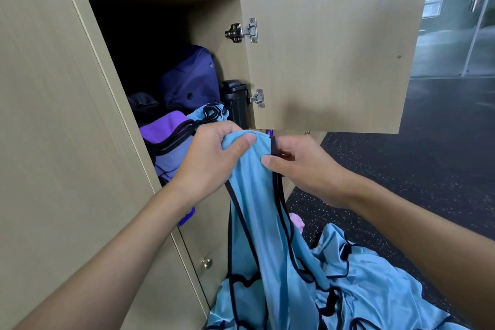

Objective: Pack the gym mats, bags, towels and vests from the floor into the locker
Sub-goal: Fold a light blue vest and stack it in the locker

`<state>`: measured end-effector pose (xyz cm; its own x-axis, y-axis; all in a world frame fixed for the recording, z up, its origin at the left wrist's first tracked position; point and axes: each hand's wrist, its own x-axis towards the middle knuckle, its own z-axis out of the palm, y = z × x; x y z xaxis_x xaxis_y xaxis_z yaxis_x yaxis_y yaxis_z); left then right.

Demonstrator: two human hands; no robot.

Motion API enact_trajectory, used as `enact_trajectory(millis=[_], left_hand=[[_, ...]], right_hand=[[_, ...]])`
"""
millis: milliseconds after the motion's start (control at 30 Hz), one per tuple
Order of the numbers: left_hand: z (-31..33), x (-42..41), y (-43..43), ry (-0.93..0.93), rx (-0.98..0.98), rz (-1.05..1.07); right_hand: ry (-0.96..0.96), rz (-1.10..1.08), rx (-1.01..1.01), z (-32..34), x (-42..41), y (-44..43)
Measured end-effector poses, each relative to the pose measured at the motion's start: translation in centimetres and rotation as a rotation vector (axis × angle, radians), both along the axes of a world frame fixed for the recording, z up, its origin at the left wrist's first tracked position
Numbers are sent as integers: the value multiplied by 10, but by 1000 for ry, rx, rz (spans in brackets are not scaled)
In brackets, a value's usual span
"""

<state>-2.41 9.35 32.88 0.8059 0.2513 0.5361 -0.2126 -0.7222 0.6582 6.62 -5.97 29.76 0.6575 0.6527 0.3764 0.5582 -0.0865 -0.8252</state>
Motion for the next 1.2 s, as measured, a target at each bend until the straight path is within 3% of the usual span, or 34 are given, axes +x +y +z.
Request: enact_trajectory(millis=[267,467,633,800,867,933,1067,1133,1200], left_hand=[[5,-1,-10,7,-107,-28],[4,3,-6,-151,-144,44],[6,5,4,-177,-458,21],[8,4,-6,-188,-592,-67],[13,2,-4,-201,-462,-9],[13,0,5,-174,-109,85],[7,-11,8,296,602,132],[3,-13,4,444,705,112],[6,-13,4,425,707,127]], right_hand=[[-5,-23,45,2,-12,7],[50,27,23,-4,-11,7],[-10,15,-110,-9,-10,4],[13,102,-208,-7,-10,0],[38,143,-255,-8,-8,-3],[44,153,-266,-9,-6,-5],[25,121,-207,-7,-1,-7],[63,132,-176,-5,0,-9],[111,161,-174,-6,0,-12]])
